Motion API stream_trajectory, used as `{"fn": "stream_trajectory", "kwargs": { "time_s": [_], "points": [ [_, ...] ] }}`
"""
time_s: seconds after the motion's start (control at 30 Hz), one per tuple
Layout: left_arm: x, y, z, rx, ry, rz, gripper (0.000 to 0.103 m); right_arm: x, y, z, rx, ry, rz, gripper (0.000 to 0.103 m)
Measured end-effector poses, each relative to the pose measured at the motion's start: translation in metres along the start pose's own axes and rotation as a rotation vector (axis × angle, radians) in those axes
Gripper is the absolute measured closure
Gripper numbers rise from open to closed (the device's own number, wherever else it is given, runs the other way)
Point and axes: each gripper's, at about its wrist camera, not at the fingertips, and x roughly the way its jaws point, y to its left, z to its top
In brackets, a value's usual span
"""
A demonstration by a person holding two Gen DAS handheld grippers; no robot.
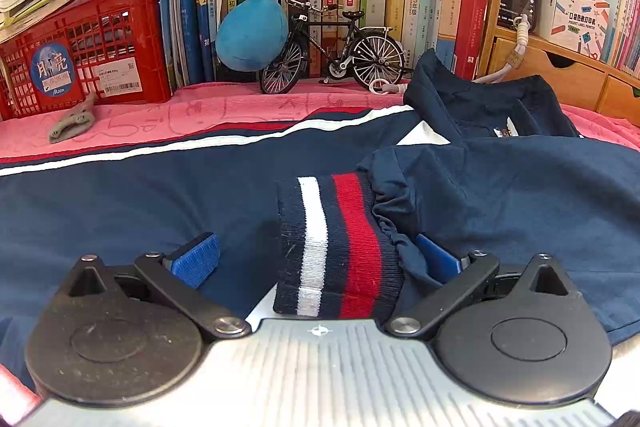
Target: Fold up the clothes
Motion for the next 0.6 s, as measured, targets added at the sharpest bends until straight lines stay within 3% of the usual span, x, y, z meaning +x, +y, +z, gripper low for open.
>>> {"fn": "stream_trajectory", "kwargs": {
  "time_s": [0.1,0.13,0.27,0.33,0.4,0.5,0.6],
  "points": [
    [0.0,0.0,0.0,0.001,0.0,0.0,0.0,0.002,-0.024,0.004,0.061,0.021,-0.12,0.036],
    [0.0,0.0,0.0,0.001,0.0,0.0,0.0,-0.002,-0.026,0.008,0.093,0.006,-0.094,0.036],
    [0.0,0.0,0.0,0.001,0.0,0.0,0.0,-0.019,0.002,0.031,0.162,-0.064,0.187,0.035],
    [0.0,0.0,0.0,0.0,0.0,0.0,0.0,-0.012,0.03,0.043,0.168,-0.036,0.38,0.035],
    [0.0,-0.001,0.0,0.0,0.0,0.0,0.0,0.001,0.065,0.049,0.173,0.014,0.507,0.035],
    [0.0,0.0,0.0,-0.001,0.0,0.0,0.0,0.023,0.108,0.052,0.128,0.065,0.532,0.035],
    [0.0,0.0,0.0,-0.002,-0.001,-0.001,0.0,0.038,0.126,0.053,0.013,0.032,0.428,0.038]
  ]
}}
